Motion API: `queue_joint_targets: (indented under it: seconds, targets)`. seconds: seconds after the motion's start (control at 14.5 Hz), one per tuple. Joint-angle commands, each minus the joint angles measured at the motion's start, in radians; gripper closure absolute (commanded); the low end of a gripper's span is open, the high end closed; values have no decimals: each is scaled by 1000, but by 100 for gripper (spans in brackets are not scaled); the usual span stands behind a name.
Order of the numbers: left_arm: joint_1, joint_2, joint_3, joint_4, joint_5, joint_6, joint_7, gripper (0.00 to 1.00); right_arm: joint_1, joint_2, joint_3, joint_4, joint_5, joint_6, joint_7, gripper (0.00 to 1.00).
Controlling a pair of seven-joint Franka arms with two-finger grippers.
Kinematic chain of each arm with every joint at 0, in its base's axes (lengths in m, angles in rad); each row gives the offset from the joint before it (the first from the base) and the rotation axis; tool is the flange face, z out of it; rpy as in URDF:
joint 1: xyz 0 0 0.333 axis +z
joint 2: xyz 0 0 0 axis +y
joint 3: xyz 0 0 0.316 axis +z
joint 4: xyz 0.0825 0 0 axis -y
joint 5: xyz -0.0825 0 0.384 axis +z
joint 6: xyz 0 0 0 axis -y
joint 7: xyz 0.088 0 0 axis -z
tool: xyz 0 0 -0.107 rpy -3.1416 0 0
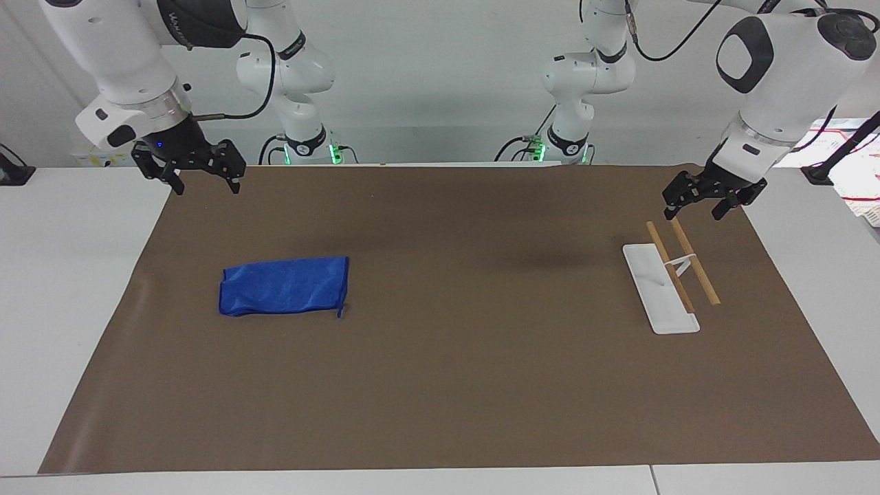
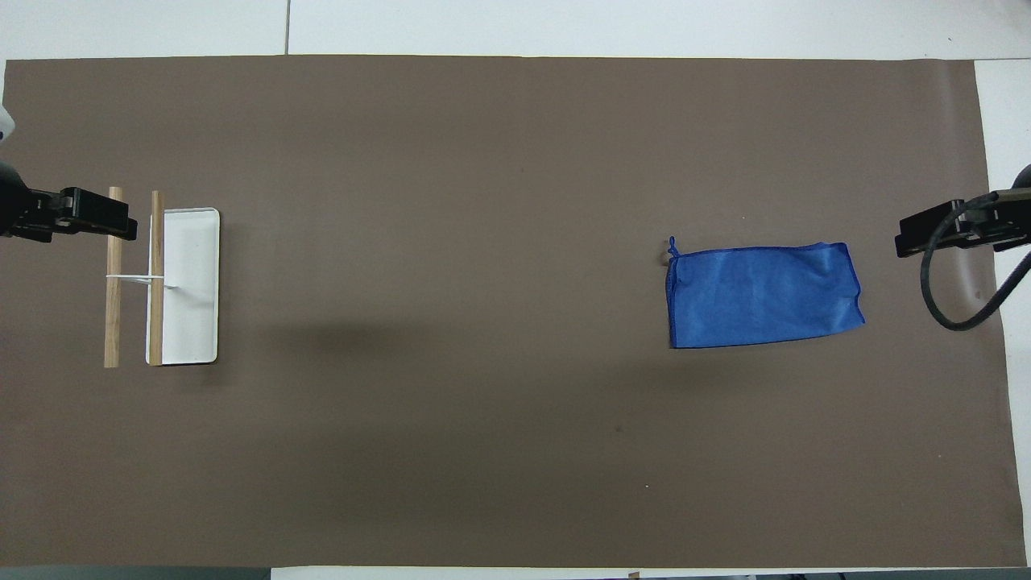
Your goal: Right arm passes towel to left arm to hang
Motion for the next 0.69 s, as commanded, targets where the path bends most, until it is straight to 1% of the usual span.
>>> queue_joint_targets:
  seconds: [0.0, 0.28, 0.62]
  targets:
    - [1, -29, 1, -28, 8, -2, 7, 0, -7, -25, 3, -32, 14, 3, -23, 0]
    - [1, -29, 1, -28, 8, -2, 7, 0, -13, -23, 4, -18, 14, -7, -17, 0]
    - [1, -29, 1, -28, 8, -2, 7, 0, -7, -31, 3, -41, 11, 9, -9, 0]
